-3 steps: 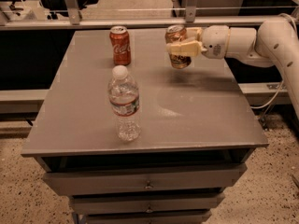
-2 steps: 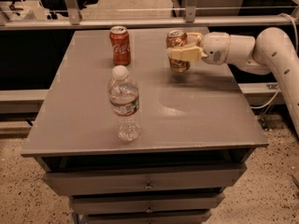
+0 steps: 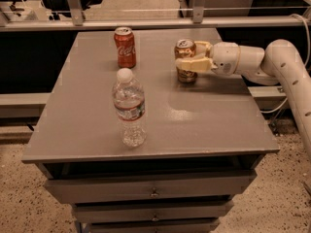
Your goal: Place orange can upright
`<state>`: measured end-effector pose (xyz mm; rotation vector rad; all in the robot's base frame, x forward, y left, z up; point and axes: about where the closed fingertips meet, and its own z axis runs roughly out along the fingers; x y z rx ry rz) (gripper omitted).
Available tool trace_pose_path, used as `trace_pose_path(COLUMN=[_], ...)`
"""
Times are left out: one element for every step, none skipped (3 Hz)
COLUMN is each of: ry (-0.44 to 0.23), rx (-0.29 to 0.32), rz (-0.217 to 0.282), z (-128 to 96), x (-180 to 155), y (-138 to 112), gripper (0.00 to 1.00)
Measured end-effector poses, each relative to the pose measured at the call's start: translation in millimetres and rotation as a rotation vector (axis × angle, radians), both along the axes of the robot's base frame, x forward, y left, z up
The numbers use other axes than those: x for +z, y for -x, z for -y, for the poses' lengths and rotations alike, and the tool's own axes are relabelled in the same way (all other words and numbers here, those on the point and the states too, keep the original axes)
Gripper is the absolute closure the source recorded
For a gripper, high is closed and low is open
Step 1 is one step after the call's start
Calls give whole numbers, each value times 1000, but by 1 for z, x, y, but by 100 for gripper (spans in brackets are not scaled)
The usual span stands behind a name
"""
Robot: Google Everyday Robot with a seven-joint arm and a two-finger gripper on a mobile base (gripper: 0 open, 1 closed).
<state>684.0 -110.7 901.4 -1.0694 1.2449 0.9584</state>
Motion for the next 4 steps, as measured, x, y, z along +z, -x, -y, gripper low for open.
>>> trace_pose_path(ry=[3,10,29,66], rx=[16,18,13,-20], rz=[18,18,13,29], z=[8,12,19,41], x=[-9,-15,-18,-7], y=[7,11,14,19], gripper=[51,28,5,0])
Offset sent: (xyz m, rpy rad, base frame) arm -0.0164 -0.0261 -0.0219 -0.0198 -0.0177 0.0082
